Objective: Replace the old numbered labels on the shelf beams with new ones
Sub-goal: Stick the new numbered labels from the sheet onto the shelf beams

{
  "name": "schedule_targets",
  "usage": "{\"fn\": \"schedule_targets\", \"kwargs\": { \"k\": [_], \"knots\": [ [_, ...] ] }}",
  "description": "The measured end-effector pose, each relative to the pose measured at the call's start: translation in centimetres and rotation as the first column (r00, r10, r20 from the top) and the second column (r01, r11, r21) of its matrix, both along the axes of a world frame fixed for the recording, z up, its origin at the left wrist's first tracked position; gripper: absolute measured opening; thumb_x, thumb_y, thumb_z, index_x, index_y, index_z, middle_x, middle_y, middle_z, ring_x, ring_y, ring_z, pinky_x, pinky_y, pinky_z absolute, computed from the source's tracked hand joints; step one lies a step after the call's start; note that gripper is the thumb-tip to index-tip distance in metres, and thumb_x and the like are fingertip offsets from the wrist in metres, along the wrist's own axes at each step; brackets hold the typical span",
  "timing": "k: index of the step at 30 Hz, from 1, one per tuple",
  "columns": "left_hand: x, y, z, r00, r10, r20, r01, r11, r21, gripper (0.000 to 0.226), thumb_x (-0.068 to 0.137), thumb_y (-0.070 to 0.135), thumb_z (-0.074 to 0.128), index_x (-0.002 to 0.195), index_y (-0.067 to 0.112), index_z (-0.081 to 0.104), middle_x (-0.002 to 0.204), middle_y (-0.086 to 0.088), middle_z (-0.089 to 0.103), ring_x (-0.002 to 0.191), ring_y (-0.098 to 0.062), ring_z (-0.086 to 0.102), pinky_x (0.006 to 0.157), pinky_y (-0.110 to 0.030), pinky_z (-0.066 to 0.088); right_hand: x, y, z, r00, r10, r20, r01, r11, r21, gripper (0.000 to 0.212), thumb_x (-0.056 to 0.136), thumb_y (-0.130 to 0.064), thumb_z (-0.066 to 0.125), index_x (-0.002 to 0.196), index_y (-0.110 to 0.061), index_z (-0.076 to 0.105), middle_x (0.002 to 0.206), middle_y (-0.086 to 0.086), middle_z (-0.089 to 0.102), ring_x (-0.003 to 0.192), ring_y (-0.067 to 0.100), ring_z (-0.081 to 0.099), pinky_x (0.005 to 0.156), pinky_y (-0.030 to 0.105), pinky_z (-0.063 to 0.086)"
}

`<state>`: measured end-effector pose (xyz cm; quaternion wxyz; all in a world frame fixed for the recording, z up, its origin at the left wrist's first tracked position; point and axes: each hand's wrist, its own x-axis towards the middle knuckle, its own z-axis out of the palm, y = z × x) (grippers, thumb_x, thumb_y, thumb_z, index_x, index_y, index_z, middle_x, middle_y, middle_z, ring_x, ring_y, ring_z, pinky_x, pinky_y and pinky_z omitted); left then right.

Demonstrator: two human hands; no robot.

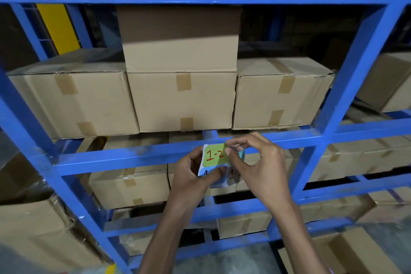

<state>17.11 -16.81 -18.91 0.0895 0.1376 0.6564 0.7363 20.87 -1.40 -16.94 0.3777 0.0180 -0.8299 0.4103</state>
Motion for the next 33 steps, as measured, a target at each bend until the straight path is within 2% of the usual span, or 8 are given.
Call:
{"fn": "schedule_targets", "kwargs": {
  "k": [6,12,16,19,21,25,29,33],
  "knots": [
    [-0.4,0.1,0.2,1.0,0.013,0.016,-0.014,1.0,0.021,0.036,0.084,-0.004,0.078,0.102,0.027,0.073,0.089,0.015,0.08,0.084,0.001,0.075,0.069,-0.011,0.055,-0.9,-0.2,0.2,1.0,-0.013,0.002,0.013,1.0,0.027,0.015,0.079,-0.011,0.083,0.084,-0.023,0.075,0.083,-0.014,0.07,0.08,0.008,0.068,0.074,0.015,0.052],
    [-1.0,-0.3,0.2,1.0,0.016,0.023,-0.016,1.0,0.012,0.033,0.084,-0.002,0.079,0.101,0.026,0.075,0.093,0.009,0.082,0.088,-0.004,0.076,0.069,-0.013,0.056,-2.4,0.4,1.0,0.99,0.047,0.136,-0.063,0.991,0.116,0.013,0.084,-0.014,0.077,0.082,-0.024,0.069,0.083,-0.015,0.066,0.078,0.01,0.063,0.068,0.012,0.046],
    [-1.3,-0.6,0.3,0.999,0.014,0.051,-0.016,0.999,0.03,0.027,0.083,0.0,0.079,0.1,0.021,0.076,0.092,0.003,0.082,0.084,-0.008,0.077,0.069,-0.015,0.057,-3.0,1.0,1.6,0.974,0.093,0.205,-0.141,0.962,0.232,0.012,0.088,-0.016,0.072,0.085,-0.025,0.064,0.085,-0.016,0.062,0.079,0.007,0.061,0.072,0.021,0.05],
    [-1.6,-0.5,0.0,0.997,0.025,0.073,-0.028,0.999,0.038,0.022,0.083,0.003,0.08,0.097,0.02,0.078,0.093,-0.001,0.082,0.086,-0.015,0.077,0.077,-0.023,0.062,-3.1,0.9,1.4,0.976,0.105,0.19,-0.158,0.944,0.29,0.01,0.089,-0.019,0.067,0.088,-0.025,0.06,0.088,-0.017,0.059,0.079,0.005,0.06,0.078,0.028,0.049],
    [-1.8,-0.5,-0.1,0.997,0.037,0.061,-0.039,0.999,0.036,0.022,0.084,0.004,0.079,0.099,0.02,0.078,0.093,-0.001,0.082,0.086,-0.013,0.077,0.074,-0.02,0.06,-3.1,0.6,1.2,0.975,0.114,0.188,-0.167,0.942,0.29,0.01,0.089,-0.02,0.066,0.087,-0.025,0.058,0.089,-0.016,0.059,0.08,0.006,0.061,0.078,0.028,0.048],
    [-2.1,-0.4,-0.8,0.992,0.119,-0.041,-0.121,0.992,-0.043,0.025,0.087,0.003,0.078,0.102,0.023,0.075,0.094,0.006,0.082,0.088,-0.006,0.077,0.067,-0.015,0.057,-3.1,0.1,1.3,0.964,0.143,0.224,-0.184,0.967,0.175,0.012,0.086,-0.013,0.068,0.082,-0.021,0.06,0.082,-0.013,0.066,0.08,0.003,0.062,0.066,0.016,0.047],
    [-2.4,-0.2,-1.4,0.974,0.172,-0.147,-0.189,0.975,-0.114,0.036,0.088,0.002,0.077,0.103,0.034,0.071,0.101,0.011,0.079,0.096,-0.003,0.075,0.071,-0.019,0.06,-3.5,-0.2,1.8,0.935,0.202,0.292,-0.188,0.979,-0.077,0.012,0.087,-0.01,0.067,0.079,-0.017,0.062,0.074,-0.005,0.071,0.075,0.003,0.067,0.067,0.027,0.052],
    [-2.5,-0.1,-1.9,0.959,0.196,-0.205,-0.23,0.96,-0.16,0.044,0.088,0.002,0.077,0.103,0.042,0.067,0.105,0.017,0.076,0.102,0.0,0.072,0.075,-0.019,0.061,-3.9,0.0,1.9,0.905,0.289,0.311,-0.183,0.926,-0.33,0.01,0.092,-0.011,0.069,0.083,-0.014,0.069,0.078,-0.003,0.078,0.086,0.002,0.074,0.067,0.02,0.054]
  ]
}}
